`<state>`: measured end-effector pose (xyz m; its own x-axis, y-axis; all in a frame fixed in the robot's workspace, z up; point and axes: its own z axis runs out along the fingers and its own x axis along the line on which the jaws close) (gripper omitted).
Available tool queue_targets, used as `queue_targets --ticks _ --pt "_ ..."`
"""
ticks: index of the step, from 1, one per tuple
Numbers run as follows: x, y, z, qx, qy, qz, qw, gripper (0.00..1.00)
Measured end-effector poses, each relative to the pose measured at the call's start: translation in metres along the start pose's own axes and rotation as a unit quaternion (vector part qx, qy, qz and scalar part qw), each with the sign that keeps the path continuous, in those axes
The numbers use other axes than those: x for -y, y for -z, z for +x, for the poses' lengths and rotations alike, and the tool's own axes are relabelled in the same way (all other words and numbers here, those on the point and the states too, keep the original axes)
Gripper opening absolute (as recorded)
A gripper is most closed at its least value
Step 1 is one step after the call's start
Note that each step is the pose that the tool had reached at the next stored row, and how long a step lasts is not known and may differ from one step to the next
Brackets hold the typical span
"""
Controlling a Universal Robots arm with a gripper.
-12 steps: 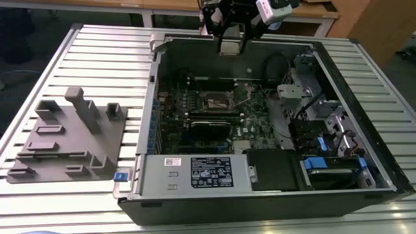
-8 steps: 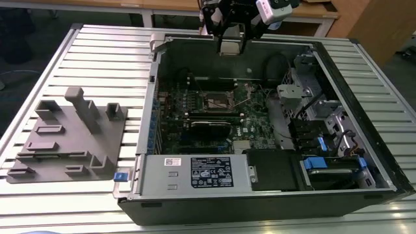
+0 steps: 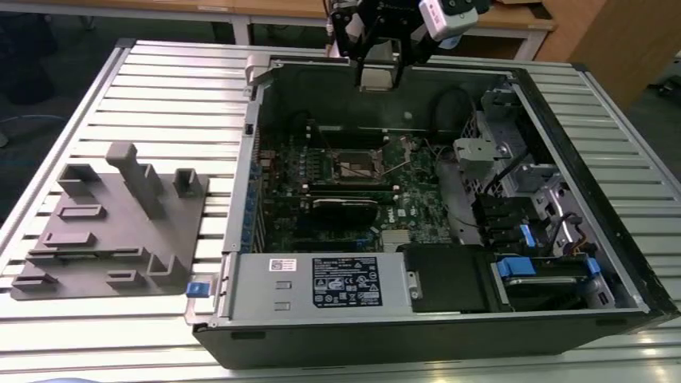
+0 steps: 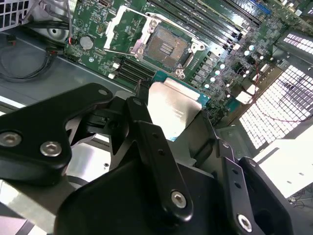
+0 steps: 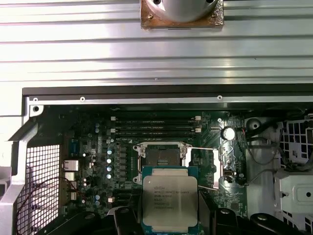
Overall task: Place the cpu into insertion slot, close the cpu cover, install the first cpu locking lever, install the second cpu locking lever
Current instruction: 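Place the cpu into insertion slot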
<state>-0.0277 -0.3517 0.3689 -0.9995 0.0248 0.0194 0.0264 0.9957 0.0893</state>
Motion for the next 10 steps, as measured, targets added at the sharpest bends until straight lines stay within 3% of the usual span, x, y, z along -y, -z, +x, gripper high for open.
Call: queue_targets --ticks 10 --pt "0.0001 -0.0012 0.0 0.0001 0.0 -0.0001 1.0 0.54"
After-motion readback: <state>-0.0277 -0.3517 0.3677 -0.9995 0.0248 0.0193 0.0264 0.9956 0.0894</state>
